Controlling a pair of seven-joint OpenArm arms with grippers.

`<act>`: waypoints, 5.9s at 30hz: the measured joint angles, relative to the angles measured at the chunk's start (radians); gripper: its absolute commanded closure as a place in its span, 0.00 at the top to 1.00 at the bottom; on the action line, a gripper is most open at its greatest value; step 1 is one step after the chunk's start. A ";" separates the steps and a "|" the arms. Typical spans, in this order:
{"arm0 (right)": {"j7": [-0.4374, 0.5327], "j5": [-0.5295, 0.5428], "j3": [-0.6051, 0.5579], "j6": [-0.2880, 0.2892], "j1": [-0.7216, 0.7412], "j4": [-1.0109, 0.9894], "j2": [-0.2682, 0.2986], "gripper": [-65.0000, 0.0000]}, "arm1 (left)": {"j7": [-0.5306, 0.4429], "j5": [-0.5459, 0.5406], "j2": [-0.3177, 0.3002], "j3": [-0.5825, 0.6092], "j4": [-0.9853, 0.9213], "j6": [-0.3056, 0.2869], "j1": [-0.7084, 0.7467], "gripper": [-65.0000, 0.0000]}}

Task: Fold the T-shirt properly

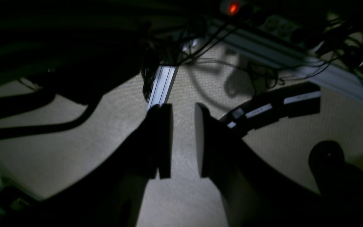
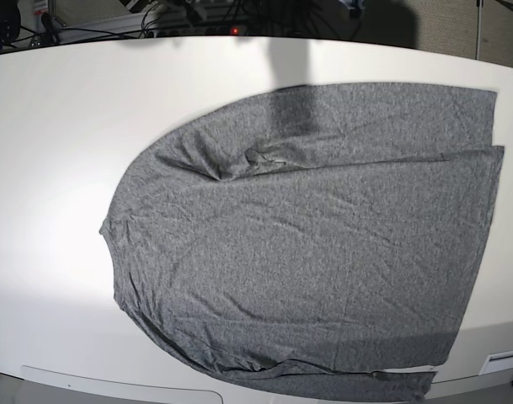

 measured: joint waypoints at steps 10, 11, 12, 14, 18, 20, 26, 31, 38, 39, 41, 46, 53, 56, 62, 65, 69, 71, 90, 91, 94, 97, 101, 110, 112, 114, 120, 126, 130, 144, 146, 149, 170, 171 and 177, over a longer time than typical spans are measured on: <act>-0.001 0.000 0.000 -0.001 -0.019 0.034 0.000 0.21 | -0.005 0.000 0.000 0.000 0.256 0.000 0.156 0.22; -0.002 0.000 0.000 -0.001 -0.019 0.035 0.000 0.21 | -0.005 -0.001 0.000 0.000 0.256 0.000 0.156 0.22; -0.002 0.000 0.000 -0.001 -0.019 0.035 0.000 0.21 | -0.005 -0.001 0.000 0.000 0.256 0.000 0.156 0.22; -0.002 0.000 0.000 0.000 -0.020 0.035 0.000 0.21 | -0.004 -0.001 0.000 0.000 0.256 0.000 0.157 0.22; -0.002 0.027 0.000 0.000 -0.019 0.035 0.000 0.21 | -0.001 -0.001 0.000 0.000 0.256 0.000 0.159 0.22; -0.001 0.030 0.000 0.000 -0.019 0.035 0.000 0.21 | -0.001 -0.001 0.000 0.000 0.256 0.000 0.159 0.22; -0.001 0.030 0.000 0.000 -0.026 0.036 0.001 0.21 | 0.003 -0.001 0.000 0.000 0.258 -0.001 0.162 0.22; -0.002 0.029 0.000 0.012 -0.100 0.099 0.029 0.21 | 0.042 0.002 0.000 0.000 0.336 -0.005 0.234 0.22; -0.107 0.134 0.000 0.019 -0.298 0.411 0.098 0.21 | 0.100 0.080 0.000 0.002 0.654 -0.060 0.405 0.22; -0.108 0.133 0.000 0.019 -0.329 0.465 0.108 0.21 | 0.106 0.078 0.000 0.002 0.705 -0.061 0.433 0.22; -0.119 0.132 0.000 0.016 -0.393 0.575 0.130 0.21 | 0.143 0.082 -0.002 0.002 0.805 -0.068 0.489 0.22; -0.197 0.130 0.000 0.018 -0.547 0.841 0.187 0.21 | 0.201 0.120 -0.034 0.003 1.044 -0.094 0.580 0.22; -0.280 0.128 -0.001 0.004 -0.704 1.150 0.304 0.21 | 0.264 0.220 -0.115 0.006 1.287 -0.106 0.694 0.22; -0.322 0.123 -0.001 -0.016 -0.741 1.244 0.369 0.21 | 0.265 0.249 -0.190 0.006 1.369 -0.103 0.727 0.22; -0.362 0.108 -0.001 -0.057 -0.746 1.400 0.484 0.21 | 0.264 0.248 -0.333 0.006 1.529 -0.105 0.751 0.22; -0.363 0.105 0.000 -0.070 -0.745 1.463 0.540 0.21 | 0.255 0.291 -0.389 0.007 1.602 -0.117 0.752 0.22; -0.364 0.106 0.000 -0.091 -0.744 1.517 0.605 0.21 | 0.170 0.401 -0.478 0.006 1.637 -0.138 0.745 0.30; -0.363 0.109 -0.001 -0.091 -0.731 1.535 0.628 0.21 | 0.141 0.430 -0.517 0.006 1.637 -0.140 0.738 0.35; -0.341 0.009 -0.002 -0.114 -0.618 1.537 0.529 0.46 | -0.115 0.408 -0.766 0.011 1.309 -0.350 0.385 0.39; -0.327 -0.003 -0.002 -0.114 -0.616 1.537 0.529 0.46 | -0.113 0.406 -0.766 0.011 1.282 -0.347 0.360 0.39; -0.325 -0.001 -0.002 -0.114 -0.607 1.537 0.529 0.46 | -0.113 0.425 -0.767 0.025 1.213 -0.344 0.303 0.39; -0.327 -0.001 -0.002 -0.114 -0.598 1.537 0.523 0.46 | -0.113 0.475 -0.777 0.091 1.174 -0.344 0.272 0.39; -0.328 -0.001 -0.002 -0.114 -0.599 1.537 0.492 0.46 | -0.113 0.467 -0.776 0.185 1.146 -0.344 0.236 0.39; -0.335 -0.001 -0.002 -0.114 -0.599 1.537 0.470 0.46 | -0.099 0.443 -0.782 0.295 1.051 -0.326 0.132 0.39; -0.336 -0.001 -0.002 -0.114 -0.599 1.537 0.470 0.46 | -0.116 0.424 -0.782 0.296 1.023 -0.321 0.125 0.39; -0.335 -0.001 -0.002 -0.114 -0.599 1.537 0.470 0.46 | -0.133 0.421 -0.782 0.296 1.009 -0.317 0.125 0.39; -0.335 -0.009 -0.002 -0.114 -0.595 1.537 0.470 0.46 | -0.137 0.418 -0.782 0.303 0.991 -0.318 0.129 0.06; -0.330 -0.053 -0.002 -0.071 -0.528 1.537 0.467 0.46 | -0.132 0.418 -0.780 0.307 0.985 -0.298 0.139 0.00; -0.328 -0.053 -0.003 0.046 -0.456 1.537 0.465 0.46 | -0.136 0.410 -0.780 0.306 0.987 -0.274 0.171 0.00; -0.310 -0.267 -0.281 0.073 -0.169 1.304 0.465 0.46 | -0.085 0.332 -0.784 0.303 1.053 -0.294 0.225 0.00; -0.308 -0.291 -0.319 0.074 -0.123 1.261 0.465 0.46 | -0.074 0.334 -0.784 0.307 1.071 -0.299 0.227 0.00; -0.296 -0.287 -0.362 0.070 -0.066 1.218 0.465 0.46 | -0.058 0.328 -0.781 0.309 1.094 -0.307 0.230 0.00; -0.298 -0.210 -0.587 0.142 0.293 0.985 0.465 0.41 | -0.023 0.307 -0.779 0.313 1.121 -0.323 0.233 0.00; -0.307 -0.200 -0.587 0.147 0.294 0.985 0.465 0.35 | -0.018 0.292 -0.779 0.313 1.121 -0.323 0.233 0.00; -0.342 -0.190 -0.589 0.161 0.293 0.985 0.463 0.00 | -0.008 0.271 -0.779 0.313 1.121 -0.325 0.233 0.00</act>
